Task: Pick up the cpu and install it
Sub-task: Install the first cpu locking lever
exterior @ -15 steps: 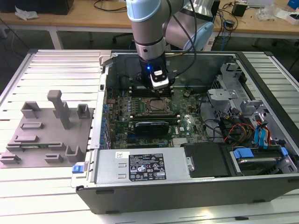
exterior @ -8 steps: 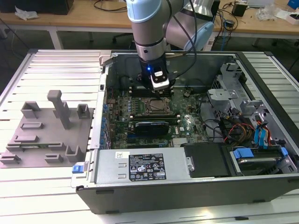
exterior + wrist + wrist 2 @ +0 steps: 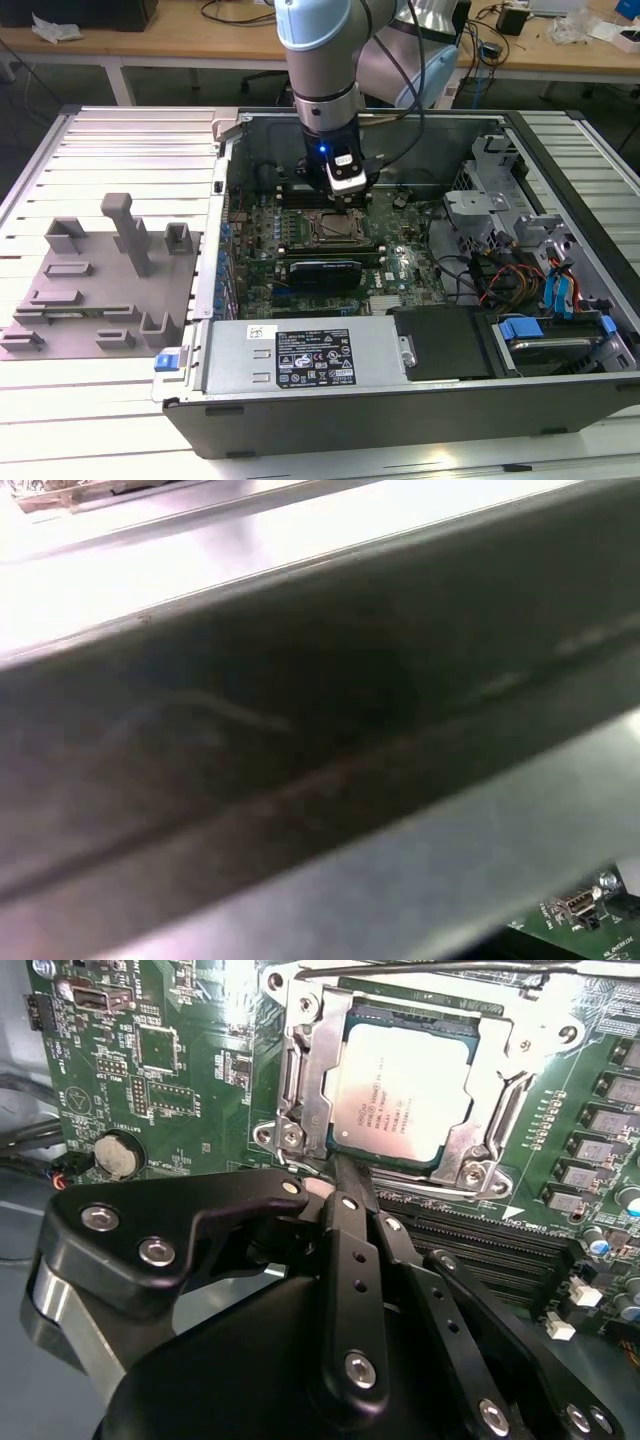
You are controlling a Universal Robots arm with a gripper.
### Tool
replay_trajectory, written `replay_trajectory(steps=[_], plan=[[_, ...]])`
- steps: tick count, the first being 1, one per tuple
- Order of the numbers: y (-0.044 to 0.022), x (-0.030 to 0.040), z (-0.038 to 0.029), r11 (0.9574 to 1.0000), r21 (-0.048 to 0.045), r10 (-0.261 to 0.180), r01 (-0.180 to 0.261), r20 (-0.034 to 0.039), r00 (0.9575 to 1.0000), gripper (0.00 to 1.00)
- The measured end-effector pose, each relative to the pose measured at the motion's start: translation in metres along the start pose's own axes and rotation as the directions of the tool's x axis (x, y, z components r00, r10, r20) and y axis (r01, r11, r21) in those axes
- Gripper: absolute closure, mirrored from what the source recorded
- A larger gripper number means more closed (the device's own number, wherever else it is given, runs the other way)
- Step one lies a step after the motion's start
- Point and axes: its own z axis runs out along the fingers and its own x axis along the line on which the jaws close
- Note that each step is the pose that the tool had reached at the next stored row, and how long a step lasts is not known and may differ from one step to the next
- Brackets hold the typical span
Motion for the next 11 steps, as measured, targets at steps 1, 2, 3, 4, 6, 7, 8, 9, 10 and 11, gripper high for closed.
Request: replay_trajectory(steps=[1, 2, 3, 4, 6, 7, 8, 9, 10, 11], plan=[[-0.0001, -0.0004, 0.0001, 1.0, -0.0026, 0.001, -0.001, -0.001, 1.0, 0.89], [-0.0005, -0.0007, 0.0002, 1.0, -0.0045, 0.001, -0.001, -0.0016, 1.0, 0.89], [-0.0011, -0.0011, 0.0004, 1.0, -0.0053, 0.001, -0.001, -0.0018, 1.0, 0.89], [-0.0019, -0.0015, 0.0006, 1.0, -0.0051, 0.001, -0.001, -0.0017, 1.0, 0.89], [-0.0036, -0.0023, 0.0009, 1.0, -0.0055, 0.001, -0.001, -0.0019, 1.0, 0.89], [-0.0041, -0.0025, 0.0009, 1.0, -0.0065, 0.001, -0.001, -0.0021, 1.0, 0.89], [-0.0046, -0.0028, 0.001, 1.0, -0.0075, 0.002, -0.002, -0.0026, 1.0, 0.89], [-0.005, -0.003, 0.0011, 1.0, -0.0082, 0.002, -0.002, -0.0028, 1.0, 0.89], [-0.0051, -0.0032, 0.0011, 1.0, -0.0091, 0.002, -0.002, -0.0034, 1.0, 0.89], [-0.005, -0.0035, 0.0011, 0.9999, -0.0105, 0.002, -0.002, -0.0039, 1.0, 0.89]])
